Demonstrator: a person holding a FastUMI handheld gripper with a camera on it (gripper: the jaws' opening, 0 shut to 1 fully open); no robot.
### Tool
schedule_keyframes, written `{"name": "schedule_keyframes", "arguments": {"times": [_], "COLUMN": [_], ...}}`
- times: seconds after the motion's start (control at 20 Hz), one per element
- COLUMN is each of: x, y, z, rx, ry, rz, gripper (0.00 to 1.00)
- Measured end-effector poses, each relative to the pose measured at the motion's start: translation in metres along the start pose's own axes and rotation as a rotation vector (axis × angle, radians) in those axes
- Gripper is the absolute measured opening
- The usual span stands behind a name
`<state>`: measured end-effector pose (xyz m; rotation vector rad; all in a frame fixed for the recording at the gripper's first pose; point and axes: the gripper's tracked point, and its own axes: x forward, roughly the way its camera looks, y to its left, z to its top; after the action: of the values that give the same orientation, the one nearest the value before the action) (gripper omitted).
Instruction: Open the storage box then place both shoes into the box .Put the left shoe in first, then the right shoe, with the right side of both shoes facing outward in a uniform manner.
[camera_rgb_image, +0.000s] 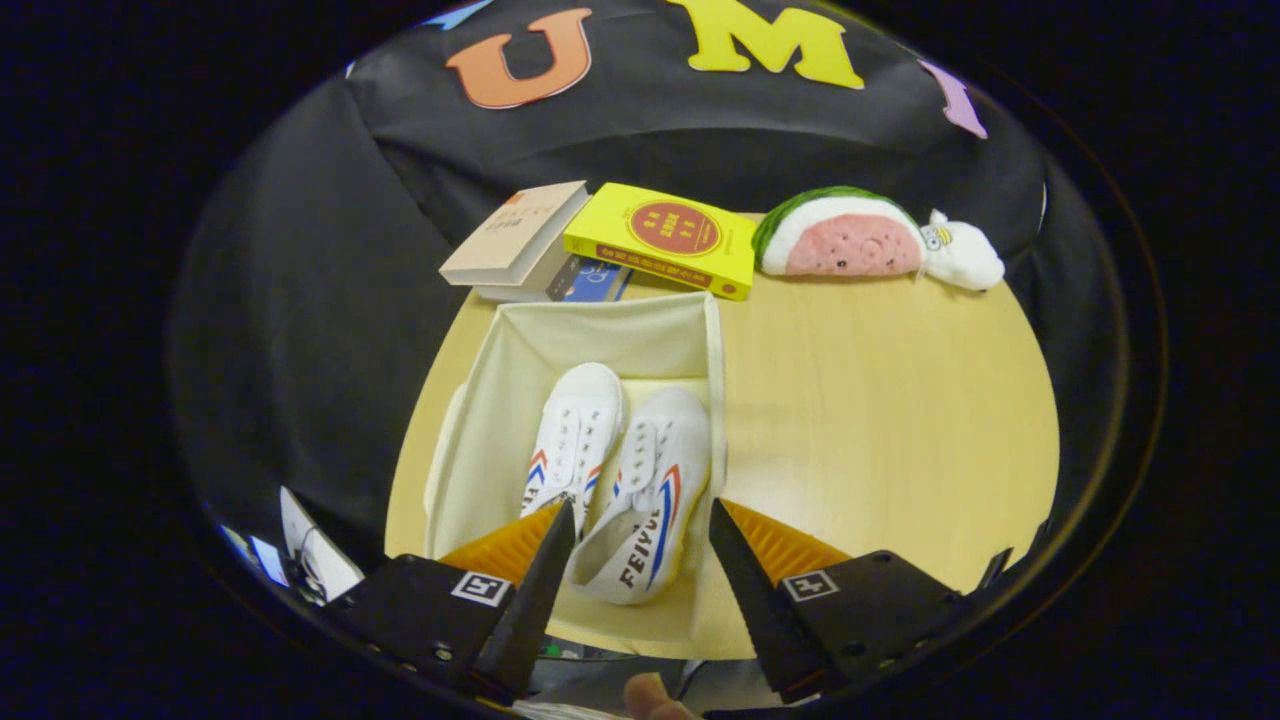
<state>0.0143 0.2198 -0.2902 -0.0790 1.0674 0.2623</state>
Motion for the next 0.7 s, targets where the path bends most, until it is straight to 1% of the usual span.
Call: {"name": "schedule_keyframes", "arguments": {"times": [0.05, 0.1, 0.2, 0.3, 0.45, 0.5, 0.55, 0.65, 0.7], "x": [-0.008, -0.018, -0.043, -0.069, -0.117, -0.135, -0.156, -0.198, -0.212], "y": [-0.006, -0.013, -0.021, -0.02, -0.031, -0.04, -0.045, -0.063, -0.07], "z": [0.003, 0.008, 0.015, 0.021, 0.036, 0.047, 0.056, 0.065, 0.065], "rx": [-0.03, -0.053, -0.08, -0.073, -0.046, -0.027, -0.013, -0.019, -0.028], "ry": [-0.034, -0.073, -0.144, -0.211, -0.342, -0.412, -0.493, -0.628, -0.673], "rz": [-0.042, -0.081, -0.132, -0.126, -0.154, -0.18, -0.189, -0.225, -0.221], "gripper": [0.9, 0.92, 0.92, 0.92, 0.91, 0.91, 0.93, 0.96, 0.97]}}
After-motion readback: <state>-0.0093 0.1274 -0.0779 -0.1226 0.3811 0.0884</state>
